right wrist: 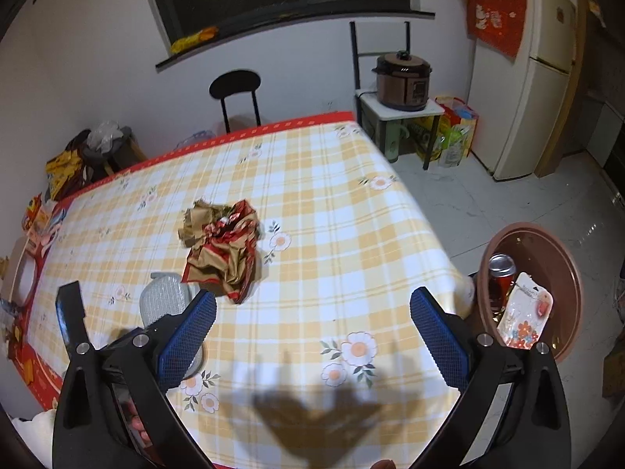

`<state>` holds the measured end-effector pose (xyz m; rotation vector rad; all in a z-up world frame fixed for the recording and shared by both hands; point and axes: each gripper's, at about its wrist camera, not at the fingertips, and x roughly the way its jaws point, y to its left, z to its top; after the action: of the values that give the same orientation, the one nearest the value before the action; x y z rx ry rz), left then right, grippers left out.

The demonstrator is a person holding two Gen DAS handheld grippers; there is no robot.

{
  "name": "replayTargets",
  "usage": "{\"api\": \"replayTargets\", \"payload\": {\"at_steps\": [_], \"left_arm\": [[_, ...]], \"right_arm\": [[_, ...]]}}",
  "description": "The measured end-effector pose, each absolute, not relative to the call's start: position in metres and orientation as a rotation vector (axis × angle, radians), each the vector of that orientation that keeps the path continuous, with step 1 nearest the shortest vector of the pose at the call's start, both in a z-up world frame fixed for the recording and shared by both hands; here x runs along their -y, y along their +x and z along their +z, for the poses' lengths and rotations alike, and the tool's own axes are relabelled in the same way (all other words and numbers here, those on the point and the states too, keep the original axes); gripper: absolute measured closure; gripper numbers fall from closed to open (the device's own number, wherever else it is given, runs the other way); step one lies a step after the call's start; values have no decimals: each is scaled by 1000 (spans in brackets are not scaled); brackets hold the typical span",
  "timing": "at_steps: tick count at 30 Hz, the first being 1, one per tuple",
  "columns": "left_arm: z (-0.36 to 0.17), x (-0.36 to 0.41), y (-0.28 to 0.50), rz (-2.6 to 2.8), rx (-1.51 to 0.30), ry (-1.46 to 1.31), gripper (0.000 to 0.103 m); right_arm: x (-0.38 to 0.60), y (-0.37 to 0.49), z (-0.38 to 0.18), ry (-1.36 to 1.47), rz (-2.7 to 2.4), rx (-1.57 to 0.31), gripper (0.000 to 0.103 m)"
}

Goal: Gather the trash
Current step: 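Grasp the grey mesh sponge by its edge with the left tool, then grasp the crumpled brown-and-red paper with the right tool while the left tool holds the sponge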

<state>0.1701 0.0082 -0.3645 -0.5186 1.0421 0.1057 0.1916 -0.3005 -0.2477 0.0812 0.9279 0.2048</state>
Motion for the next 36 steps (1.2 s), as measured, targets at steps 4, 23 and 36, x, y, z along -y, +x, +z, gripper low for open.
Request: {"api": "replayTargets", "payload": {"at_steps": [4,23,36], "left_arm": [[-367,-22,165,64,-1051,-571,61],[-312,-67,139,-14,-847,-563,89],[-301,-112,113,107,-796,-576,89]], "right_arm": [[277,206,-251,55,247,-938,5],[200,255,-279,-95,342,-960,5],[170,306,-344,-75,286,-1062,5]]}}
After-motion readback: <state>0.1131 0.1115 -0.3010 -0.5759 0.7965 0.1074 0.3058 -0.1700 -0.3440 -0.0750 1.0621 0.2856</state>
